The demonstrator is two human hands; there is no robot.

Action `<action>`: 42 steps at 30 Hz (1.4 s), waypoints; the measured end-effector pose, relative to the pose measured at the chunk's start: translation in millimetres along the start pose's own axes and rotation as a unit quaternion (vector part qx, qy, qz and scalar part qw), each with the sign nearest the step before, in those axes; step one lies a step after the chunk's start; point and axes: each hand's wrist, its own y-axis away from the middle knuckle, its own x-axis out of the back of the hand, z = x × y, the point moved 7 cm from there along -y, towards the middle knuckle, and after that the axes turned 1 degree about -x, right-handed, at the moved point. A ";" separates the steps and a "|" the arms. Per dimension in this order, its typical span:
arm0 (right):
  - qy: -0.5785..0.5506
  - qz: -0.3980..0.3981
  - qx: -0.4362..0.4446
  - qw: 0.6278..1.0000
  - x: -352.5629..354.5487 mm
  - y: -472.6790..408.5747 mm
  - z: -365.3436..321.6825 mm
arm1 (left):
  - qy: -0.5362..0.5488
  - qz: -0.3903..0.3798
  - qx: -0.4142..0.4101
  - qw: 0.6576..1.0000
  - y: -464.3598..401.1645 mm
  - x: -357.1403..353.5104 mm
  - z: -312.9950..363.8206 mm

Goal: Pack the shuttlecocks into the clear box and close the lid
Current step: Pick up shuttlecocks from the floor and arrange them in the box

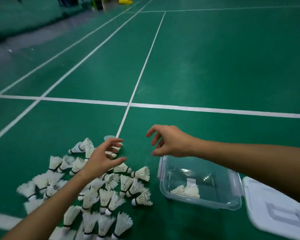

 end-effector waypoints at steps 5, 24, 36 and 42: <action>-0.013 -0.029 -0.015 0.999 -72.5 -66.5 -0.2 | -0.098 -0.020 0.035 0.994 6.7 1.1 -91.5; 0.067 -0.103 -0.216 0.969 -191.8 -110.0 84.2 | -0.297 -0.015 0.013 0.955 -21.0 -75.5 -148.9; -0.081 -0.026 -0.210 0.974 -184.0 -120.1 84.2 | -0.083 0.038 0.028 0.995 -36.6 -57.6 -144.1; -0.157 0.016 -0.127 0.979 -134.8 -108.1 62.2 | 0.046 0.103 0.029 0.993 -35.6 -11.1 -97.5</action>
